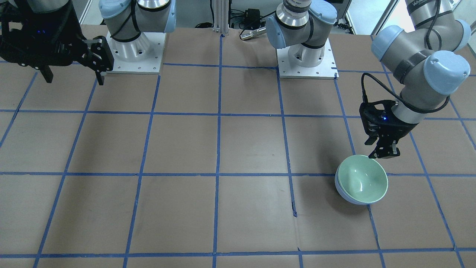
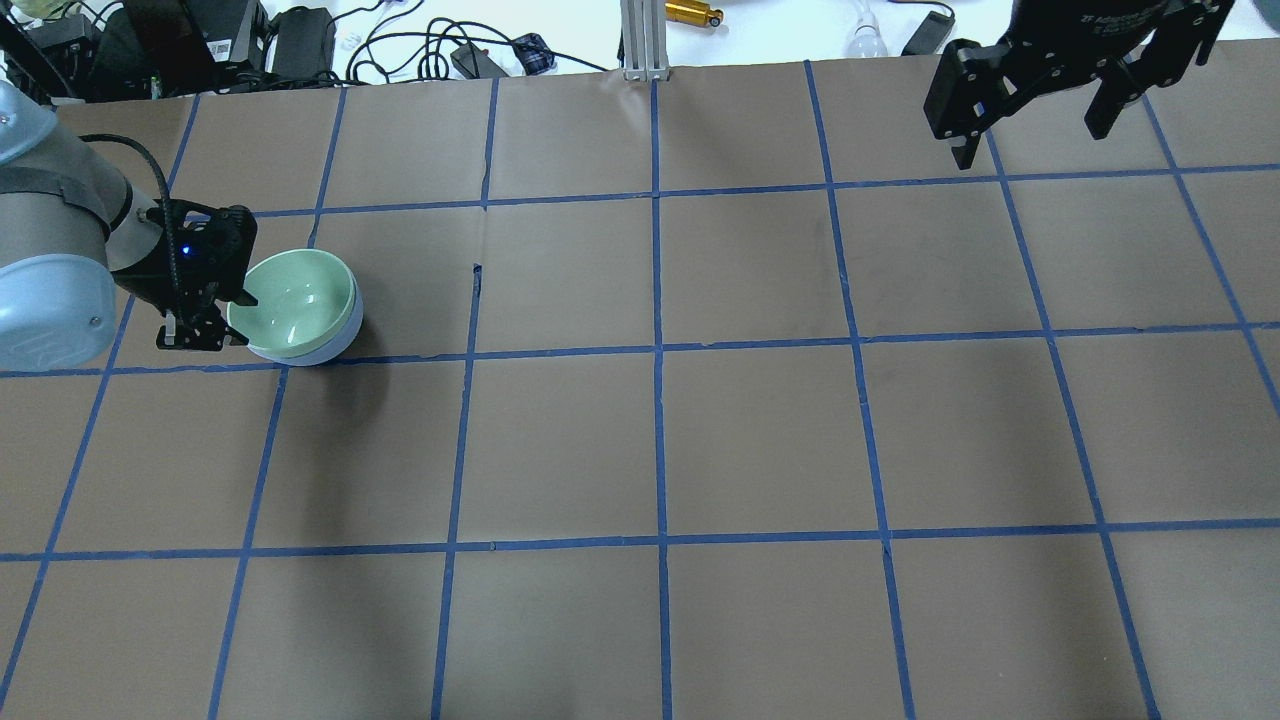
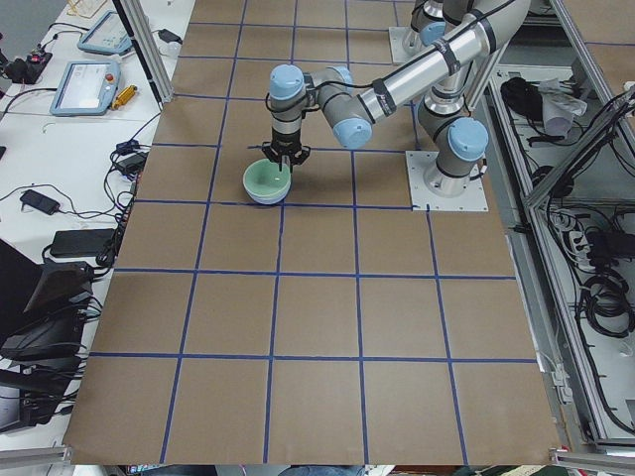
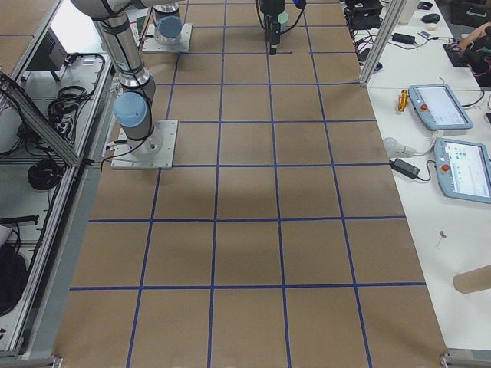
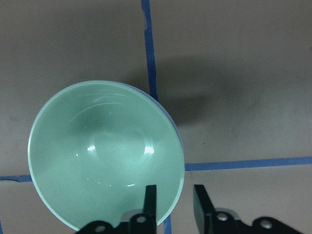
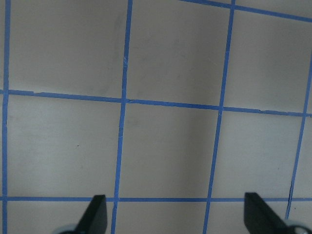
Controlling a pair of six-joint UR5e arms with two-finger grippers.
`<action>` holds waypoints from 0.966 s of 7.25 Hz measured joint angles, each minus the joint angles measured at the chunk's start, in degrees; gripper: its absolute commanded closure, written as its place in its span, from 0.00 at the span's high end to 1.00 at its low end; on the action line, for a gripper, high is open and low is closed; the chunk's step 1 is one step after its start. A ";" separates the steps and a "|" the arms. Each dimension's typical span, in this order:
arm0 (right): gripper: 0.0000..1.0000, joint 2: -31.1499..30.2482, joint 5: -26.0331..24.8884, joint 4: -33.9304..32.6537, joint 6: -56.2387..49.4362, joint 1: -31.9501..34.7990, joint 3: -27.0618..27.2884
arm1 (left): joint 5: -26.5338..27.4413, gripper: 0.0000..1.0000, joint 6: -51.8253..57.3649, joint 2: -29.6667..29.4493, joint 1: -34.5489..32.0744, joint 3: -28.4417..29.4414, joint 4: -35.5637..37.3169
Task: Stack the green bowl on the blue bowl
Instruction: 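Lower the mint-green bowl into the pale blue bowl and release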
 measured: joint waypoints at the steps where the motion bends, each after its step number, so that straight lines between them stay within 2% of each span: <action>1: 1.00 0.00 0.00 0.00 0.00 0.00 0.00 | -0.16 1.00 -2.80 0.93 -0.29 0.23 -0.54; 3: 1.00 0.00 0.00 0.00 0.00 0.00 0.00 | -3.27 1.00 -10.28 3.53 -0.78 1.60 -4.82; 7: 1.00 0.00 0.00 0.00 0.00 0.00 0.00 | -4.54 1.00 -39.25 8.04 -9.77 12.55 -24.75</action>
